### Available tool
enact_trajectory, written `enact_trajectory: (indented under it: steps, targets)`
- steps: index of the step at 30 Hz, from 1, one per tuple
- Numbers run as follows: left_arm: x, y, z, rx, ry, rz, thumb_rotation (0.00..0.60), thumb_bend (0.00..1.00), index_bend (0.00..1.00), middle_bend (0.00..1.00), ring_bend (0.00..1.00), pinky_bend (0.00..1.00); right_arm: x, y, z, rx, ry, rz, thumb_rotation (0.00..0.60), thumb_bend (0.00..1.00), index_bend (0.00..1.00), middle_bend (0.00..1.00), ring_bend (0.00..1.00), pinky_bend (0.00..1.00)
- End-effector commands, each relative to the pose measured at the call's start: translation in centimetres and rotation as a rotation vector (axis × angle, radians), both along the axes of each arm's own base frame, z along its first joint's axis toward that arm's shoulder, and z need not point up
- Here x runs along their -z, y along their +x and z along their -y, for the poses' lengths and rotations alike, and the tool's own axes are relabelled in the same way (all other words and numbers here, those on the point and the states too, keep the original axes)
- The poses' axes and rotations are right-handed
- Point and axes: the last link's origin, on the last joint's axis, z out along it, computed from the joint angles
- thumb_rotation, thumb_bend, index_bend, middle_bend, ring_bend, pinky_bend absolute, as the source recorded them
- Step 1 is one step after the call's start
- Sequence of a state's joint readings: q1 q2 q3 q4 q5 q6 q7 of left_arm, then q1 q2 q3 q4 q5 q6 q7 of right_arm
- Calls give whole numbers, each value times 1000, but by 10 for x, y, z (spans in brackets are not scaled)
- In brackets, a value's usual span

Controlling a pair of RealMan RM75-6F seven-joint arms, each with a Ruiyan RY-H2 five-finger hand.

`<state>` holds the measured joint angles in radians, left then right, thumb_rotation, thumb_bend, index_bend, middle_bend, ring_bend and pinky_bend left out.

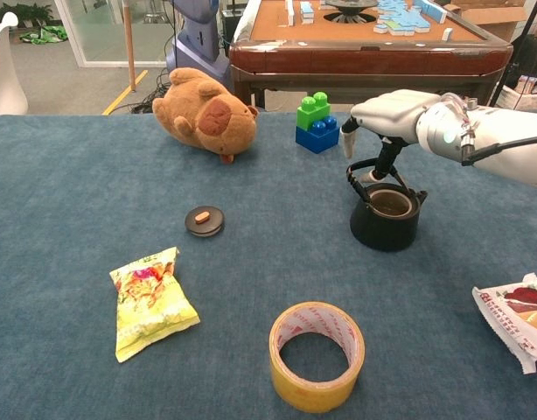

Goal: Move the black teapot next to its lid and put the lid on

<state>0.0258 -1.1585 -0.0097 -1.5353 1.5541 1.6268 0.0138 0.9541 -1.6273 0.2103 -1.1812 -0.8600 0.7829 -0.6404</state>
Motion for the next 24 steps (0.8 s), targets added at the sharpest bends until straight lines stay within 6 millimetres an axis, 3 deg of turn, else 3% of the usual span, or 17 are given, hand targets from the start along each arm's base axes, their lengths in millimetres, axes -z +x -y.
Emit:
enact_trajectory:
  steps: [1,10,24]
  targets:
    - [0,-1,0,-1,2,1,600,278,42,91,63,61,3,1,1,1,2,-5,600,238,432,287,85,190]
    - [-1,-3,1,-9,4,5,600,278,42,91,63,61,10,0,3,8,5,-2,600,284,563,364,101,190]
    - [0,-4,0,-4,5,8,600,278,42,91,63,61,8,-1,1,2,-1,19,600,406,617,400,128,192]
